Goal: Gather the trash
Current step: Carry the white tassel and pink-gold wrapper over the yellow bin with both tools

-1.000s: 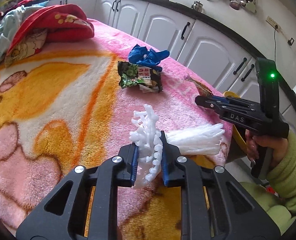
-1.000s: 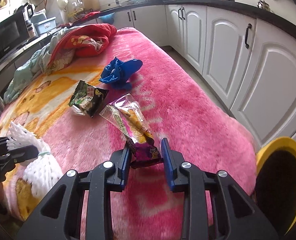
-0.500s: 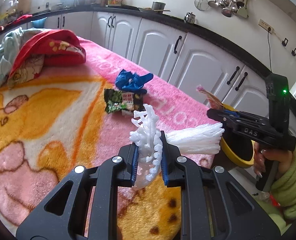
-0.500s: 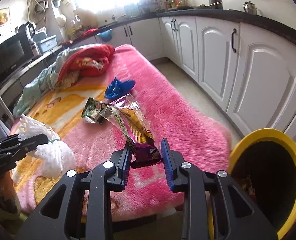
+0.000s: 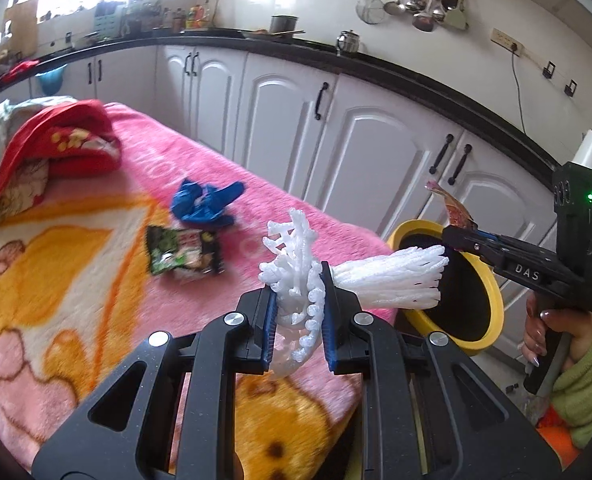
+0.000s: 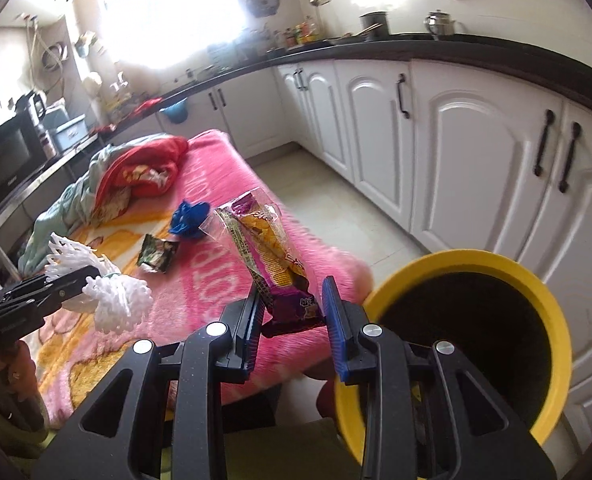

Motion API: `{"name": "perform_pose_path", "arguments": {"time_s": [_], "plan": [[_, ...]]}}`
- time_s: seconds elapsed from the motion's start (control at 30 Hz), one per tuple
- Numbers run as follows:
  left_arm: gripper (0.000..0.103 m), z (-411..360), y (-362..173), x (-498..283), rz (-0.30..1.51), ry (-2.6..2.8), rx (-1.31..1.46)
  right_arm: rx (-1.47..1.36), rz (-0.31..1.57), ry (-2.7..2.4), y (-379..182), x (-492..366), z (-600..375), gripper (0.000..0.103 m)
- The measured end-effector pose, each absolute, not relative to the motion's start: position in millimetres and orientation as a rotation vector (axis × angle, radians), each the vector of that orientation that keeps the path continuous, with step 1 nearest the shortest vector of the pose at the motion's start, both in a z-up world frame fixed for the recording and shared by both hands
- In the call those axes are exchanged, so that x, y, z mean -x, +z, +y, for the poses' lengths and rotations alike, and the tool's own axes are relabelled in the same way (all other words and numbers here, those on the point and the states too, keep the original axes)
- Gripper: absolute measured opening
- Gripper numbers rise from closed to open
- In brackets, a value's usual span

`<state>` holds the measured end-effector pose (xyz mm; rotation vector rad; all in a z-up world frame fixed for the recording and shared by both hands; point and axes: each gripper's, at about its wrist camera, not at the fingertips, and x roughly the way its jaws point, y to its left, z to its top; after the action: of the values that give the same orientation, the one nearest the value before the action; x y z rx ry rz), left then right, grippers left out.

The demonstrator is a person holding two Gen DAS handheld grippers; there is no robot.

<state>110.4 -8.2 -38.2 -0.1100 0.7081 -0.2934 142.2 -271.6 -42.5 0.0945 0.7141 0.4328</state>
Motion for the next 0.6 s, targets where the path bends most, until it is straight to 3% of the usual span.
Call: {"name": "perform_pose_path", "arguments": {"time_s": [0.6], "plan": [[0.013,-97,-30,-137,0.699,-0.425,0.034,-0.210,0.648,0.270,-36,-117,-361,0.028]]}}
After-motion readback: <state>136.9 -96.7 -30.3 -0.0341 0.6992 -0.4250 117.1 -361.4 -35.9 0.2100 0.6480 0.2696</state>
